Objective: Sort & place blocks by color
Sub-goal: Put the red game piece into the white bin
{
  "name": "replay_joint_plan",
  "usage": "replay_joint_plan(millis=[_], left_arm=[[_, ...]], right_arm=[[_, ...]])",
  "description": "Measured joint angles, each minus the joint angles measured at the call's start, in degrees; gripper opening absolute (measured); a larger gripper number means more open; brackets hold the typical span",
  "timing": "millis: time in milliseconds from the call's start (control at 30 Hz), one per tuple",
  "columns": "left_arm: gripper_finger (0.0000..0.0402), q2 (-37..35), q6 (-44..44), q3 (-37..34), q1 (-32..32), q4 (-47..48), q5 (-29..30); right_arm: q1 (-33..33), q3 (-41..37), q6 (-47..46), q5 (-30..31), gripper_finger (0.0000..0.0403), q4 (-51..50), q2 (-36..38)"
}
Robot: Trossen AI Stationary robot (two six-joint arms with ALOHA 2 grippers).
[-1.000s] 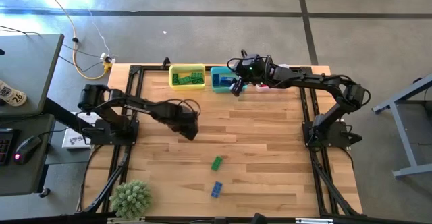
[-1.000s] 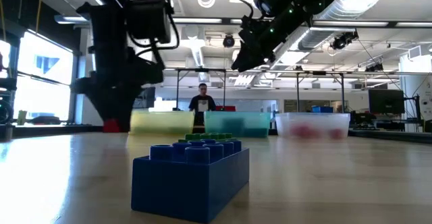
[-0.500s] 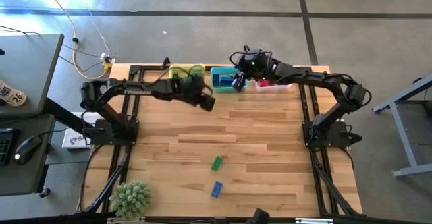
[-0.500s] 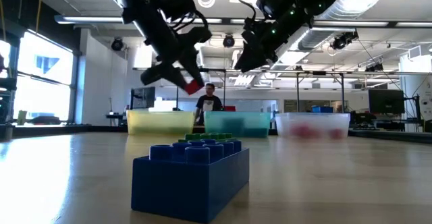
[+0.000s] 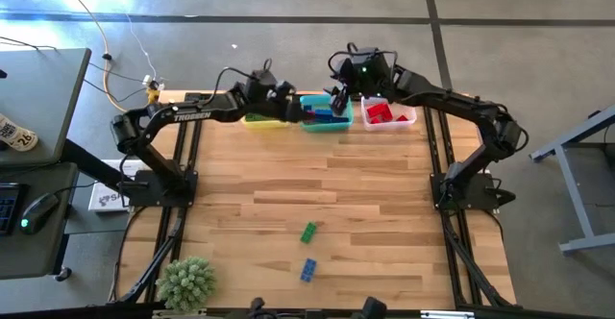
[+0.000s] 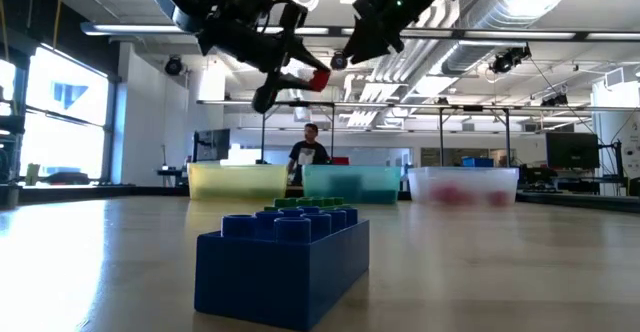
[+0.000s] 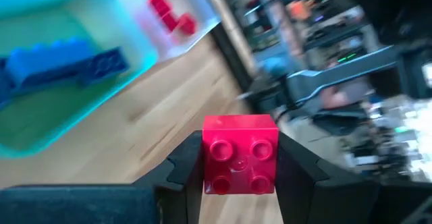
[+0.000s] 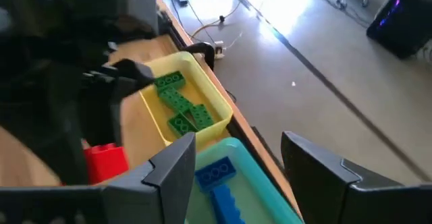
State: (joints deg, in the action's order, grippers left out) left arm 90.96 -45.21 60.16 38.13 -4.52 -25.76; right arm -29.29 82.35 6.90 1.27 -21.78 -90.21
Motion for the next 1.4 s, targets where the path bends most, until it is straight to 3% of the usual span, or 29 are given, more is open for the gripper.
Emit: replay_joint_plan(millis=[300, 567, 1000, 1400], left_arm=[[0.0110, 0.0, -8.5, 0.0, 4.2, -11.3, -2.6], [0.0110, 0.0, -16.8, 0.0, 5.1, -19.4, -2.7], [0.0111, -0.1, -25.2, 0.0, 5.1, -29.7, -2.7], [0.0116, -0.1, -25.1, 0.0, 3.3, -30.4, -3.1]], right_arm=[[3.7, 3.6, -10.5, 0.7, 0.0206, -2.9, 0.0], [10.9, 3.4, -12.3, 17.9, 0.0206, -2.9, 0.0], [19.9, 3.3, -12.3, 34.4, 0.0206, 1.9, -1.6], [20.1, 3.3, -14.5, 37.6, 0.0206, 10.5, -5.6]])
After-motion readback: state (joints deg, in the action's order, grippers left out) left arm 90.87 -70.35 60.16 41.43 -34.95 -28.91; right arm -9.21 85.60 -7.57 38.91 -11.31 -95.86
